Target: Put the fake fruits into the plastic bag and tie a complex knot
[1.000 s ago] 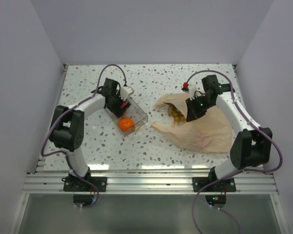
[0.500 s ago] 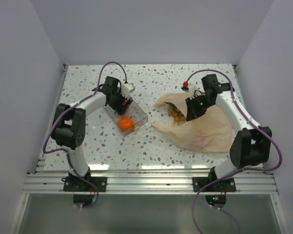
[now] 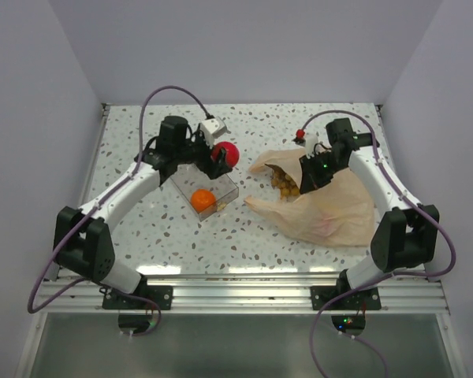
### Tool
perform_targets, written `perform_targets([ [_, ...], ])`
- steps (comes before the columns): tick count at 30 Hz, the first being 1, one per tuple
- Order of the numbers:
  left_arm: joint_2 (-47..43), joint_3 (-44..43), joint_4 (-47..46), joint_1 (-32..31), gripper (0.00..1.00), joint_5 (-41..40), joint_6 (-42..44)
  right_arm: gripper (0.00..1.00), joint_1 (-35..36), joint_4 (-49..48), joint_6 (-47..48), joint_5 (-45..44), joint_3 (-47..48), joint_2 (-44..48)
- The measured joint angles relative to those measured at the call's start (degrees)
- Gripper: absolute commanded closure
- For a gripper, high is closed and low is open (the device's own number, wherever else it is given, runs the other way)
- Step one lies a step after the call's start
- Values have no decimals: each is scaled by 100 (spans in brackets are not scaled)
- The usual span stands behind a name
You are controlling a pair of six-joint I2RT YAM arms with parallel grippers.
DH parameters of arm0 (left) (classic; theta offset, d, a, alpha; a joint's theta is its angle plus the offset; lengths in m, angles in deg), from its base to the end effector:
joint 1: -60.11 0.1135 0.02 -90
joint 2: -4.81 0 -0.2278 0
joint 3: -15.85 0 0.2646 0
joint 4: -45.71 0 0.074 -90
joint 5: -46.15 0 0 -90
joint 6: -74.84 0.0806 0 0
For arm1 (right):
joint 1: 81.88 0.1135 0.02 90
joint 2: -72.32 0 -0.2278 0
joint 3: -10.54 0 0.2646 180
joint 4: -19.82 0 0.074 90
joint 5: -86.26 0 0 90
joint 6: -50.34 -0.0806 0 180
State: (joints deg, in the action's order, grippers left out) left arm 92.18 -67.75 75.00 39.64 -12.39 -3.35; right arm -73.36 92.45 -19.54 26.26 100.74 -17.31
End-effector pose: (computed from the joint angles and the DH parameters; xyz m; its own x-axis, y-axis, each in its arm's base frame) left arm 0.3537 -0.1769 0.2458 -0.3553 0.3190 -0.8786 0.7977 0.5934 -0.1071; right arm 0.3178 0.0884 0.2071 -0.7869 -0.4191 -0.4529 -0.5871 0.7343 0.3407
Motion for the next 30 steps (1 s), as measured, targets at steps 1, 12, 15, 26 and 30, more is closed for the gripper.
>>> perform_targets([
  [1,-72,205,-304,-197,47,136,-199,100,0,-2,-22,7,17,2],
  [12,1180,1005,-3521,-1961,47,422,-2205,100,-2,-153,-260,81,111,356],
  [15,1626,883,-4179,-2247,45,385,-2645,100,-31,-212,-323,127,111,446],
  [26,3121,227,-5971,-2708,41,-50,-3633,100,-306,-223,-299,317,225,452],
  [30,3191,214,-6262,-2730,38,-205,-3672,100,-308,-116,-168,428,271,459],
])
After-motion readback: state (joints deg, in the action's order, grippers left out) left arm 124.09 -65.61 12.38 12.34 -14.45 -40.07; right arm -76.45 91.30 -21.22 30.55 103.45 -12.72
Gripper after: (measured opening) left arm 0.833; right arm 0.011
